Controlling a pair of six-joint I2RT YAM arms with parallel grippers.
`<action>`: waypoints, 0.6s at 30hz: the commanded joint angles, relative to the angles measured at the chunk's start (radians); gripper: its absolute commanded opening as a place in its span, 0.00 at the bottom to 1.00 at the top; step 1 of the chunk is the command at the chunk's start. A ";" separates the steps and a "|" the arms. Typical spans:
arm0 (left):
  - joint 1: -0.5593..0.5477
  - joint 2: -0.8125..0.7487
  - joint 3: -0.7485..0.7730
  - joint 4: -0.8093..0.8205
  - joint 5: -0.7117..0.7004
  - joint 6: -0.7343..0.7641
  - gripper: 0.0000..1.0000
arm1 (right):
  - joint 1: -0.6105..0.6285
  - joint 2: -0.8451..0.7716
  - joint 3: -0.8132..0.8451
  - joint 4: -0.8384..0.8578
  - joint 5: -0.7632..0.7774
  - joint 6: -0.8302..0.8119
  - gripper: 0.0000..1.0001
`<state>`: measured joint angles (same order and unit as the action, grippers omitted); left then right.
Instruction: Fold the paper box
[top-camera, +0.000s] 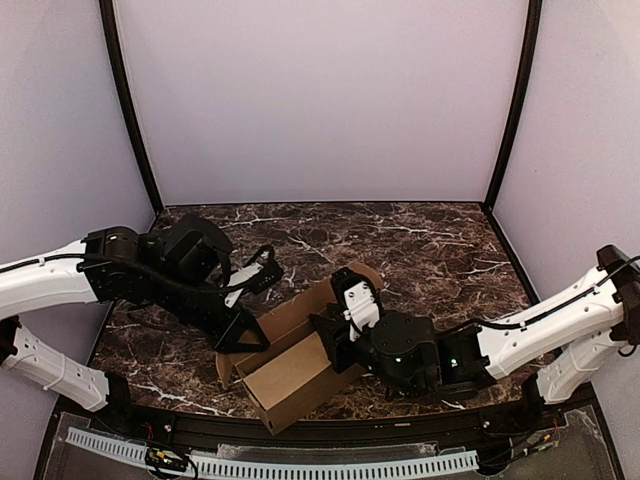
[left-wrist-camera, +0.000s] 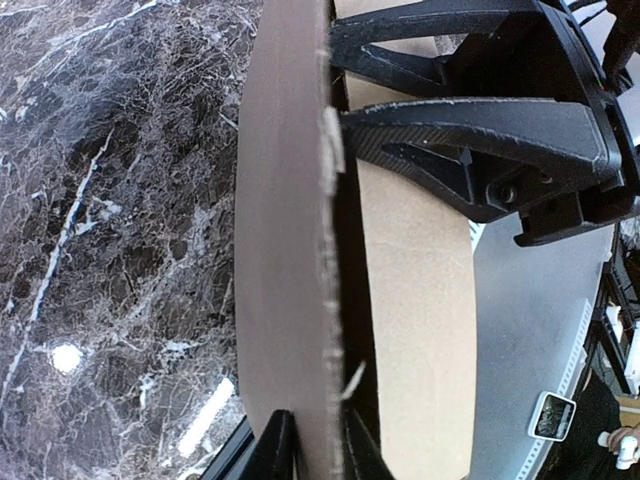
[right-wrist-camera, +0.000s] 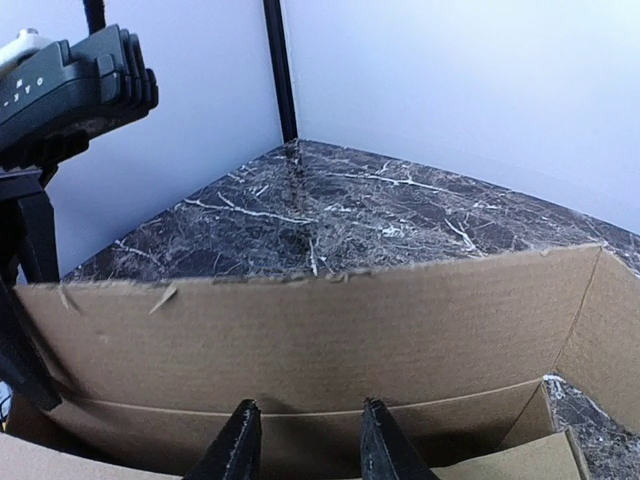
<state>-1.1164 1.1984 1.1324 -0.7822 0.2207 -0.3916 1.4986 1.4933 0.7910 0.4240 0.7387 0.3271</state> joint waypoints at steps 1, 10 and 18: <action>-0.023 -0.009 0.007 0.071 0.032 -0.096 0.18 | 0.043 0.111 -0.101 -0.077 0.045 0.109 0.31; -0.070 0.023 -0.025 0.155 0.051 -0.212 0.48 | 0.057 0.195 -0.083 -0.069 0.113 0.183 0.20; -0.106 0.045 -0.042 0.155 0.014 -0.257 0.77 | 0.068 0.191 -0.072 -0.168 0.161 0.286 0.15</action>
<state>-1.1957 1.2304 1.1122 -0.6361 0.2432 -0.6106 1.5291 1.5818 0.7952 0.5842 0.9703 0.4473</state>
